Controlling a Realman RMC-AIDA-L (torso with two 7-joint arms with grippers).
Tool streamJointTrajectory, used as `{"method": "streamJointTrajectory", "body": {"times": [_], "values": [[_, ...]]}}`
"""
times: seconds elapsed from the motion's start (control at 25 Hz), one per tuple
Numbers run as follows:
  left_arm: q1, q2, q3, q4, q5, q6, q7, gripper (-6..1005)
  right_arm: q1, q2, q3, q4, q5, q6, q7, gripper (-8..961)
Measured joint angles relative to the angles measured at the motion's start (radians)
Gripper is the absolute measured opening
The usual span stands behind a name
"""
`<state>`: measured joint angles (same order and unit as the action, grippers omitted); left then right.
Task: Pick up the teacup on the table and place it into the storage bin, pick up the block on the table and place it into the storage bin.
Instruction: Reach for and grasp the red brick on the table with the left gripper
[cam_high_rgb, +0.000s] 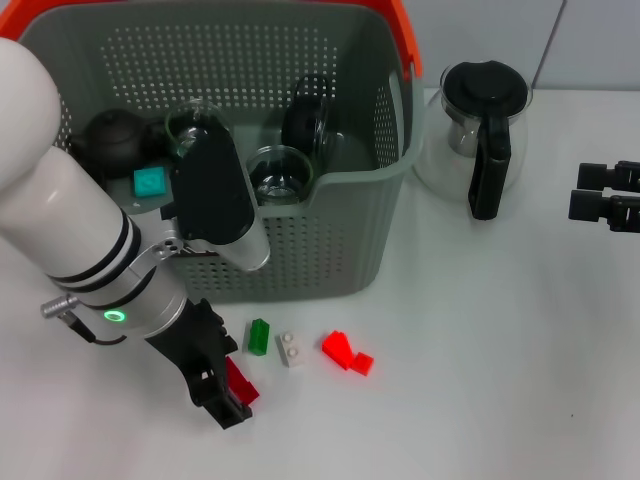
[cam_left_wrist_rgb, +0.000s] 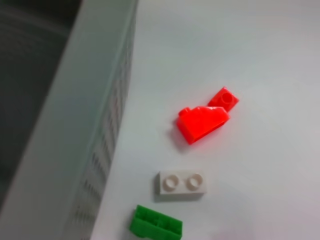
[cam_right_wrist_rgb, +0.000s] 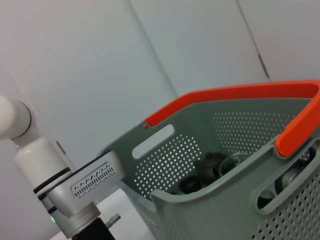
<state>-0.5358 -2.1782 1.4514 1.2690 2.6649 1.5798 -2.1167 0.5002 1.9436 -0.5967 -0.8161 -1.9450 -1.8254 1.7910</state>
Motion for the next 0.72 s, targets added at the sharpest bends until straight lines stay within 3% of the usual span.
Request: {"method": "streamJointTrajectory", "body": {"times": [0.72], "values": [[-0.015,0.0,0.022,-0.038,-0.048,0.003,0.005,854,0.0,0.0,0.0,0.0,0.0,0.0,-0.007,822]]}}
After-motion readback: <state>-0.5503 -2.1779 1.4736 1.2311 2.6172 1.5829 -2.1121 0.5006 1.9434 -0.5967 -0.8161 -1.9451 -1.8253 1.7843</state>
